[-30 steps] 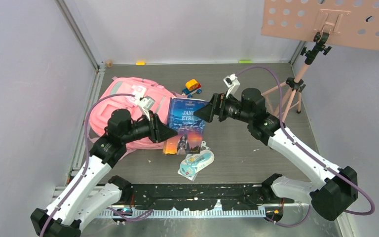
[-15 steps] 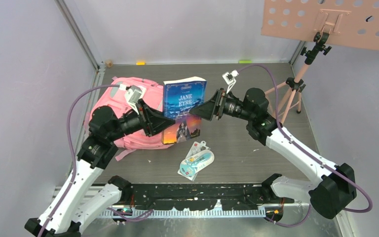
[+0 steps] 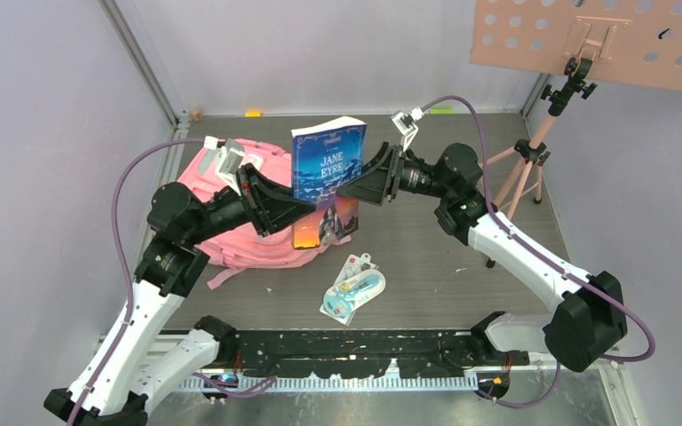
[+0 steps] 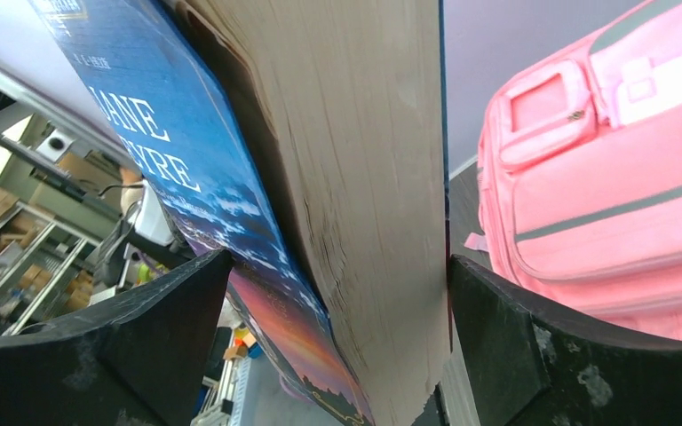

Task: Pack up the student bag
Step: Pick up the book from the center of the board.

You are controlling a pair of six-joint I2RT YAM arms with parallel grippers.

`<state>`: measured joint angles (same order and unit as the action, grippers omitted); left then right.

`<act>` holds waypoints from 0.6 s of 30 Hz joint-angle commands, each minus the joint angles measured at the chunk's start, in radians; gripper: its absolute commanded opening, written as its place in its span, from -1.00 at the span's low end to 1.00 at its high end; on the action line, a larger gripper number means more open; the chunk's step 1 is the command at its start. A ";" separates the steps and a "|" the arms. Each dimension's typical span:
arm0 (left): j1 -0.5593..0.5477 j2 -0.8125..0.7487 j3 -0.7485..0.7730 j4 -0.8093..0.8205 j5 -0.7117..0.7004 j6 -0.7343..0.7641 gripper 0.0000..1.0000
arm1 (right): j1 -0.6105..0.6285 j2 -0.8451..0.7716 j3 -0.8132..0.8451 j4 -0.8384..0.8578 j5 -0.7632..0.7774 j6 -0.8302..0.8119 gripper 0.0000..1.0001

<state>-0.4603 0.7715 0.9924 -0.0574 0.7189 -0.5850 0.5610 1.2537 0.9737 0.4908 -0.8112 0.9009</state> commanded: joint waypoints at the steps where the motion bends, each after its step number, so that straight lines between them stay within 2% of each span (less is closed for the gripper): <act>1: -0.009 -0.004 0.098 0.317 0.101 -0.063 -1.00 | 0.033 0.039 0.088 0.094 -0.121 0.030 0.96; 5: -0.009 0.009 0.100 0.336 0.119 -0.080 -1.00 | 0.059 0.069 0.130 0.083 -0.152 0.021 0.96; 10: -0.009 0.031 0.104 0.405 0.149 -0.135 -1.00 | 0.062 0.086 0.158 -0.079 -0.089 -0.091 0.96; 18: -0.009 0.049 0.107 0.462 0.161 -0.173 -1.00 | 0.076 0.162 0.183 -0.104 -0.073 -0.119 0.96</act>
<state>-0.4313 0.8165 1.0157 0.0864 0.8078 -0.6998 0.5739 1.3499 1.1347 0.4854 -0.9302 0.8661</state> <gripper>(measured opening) 0.297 0.982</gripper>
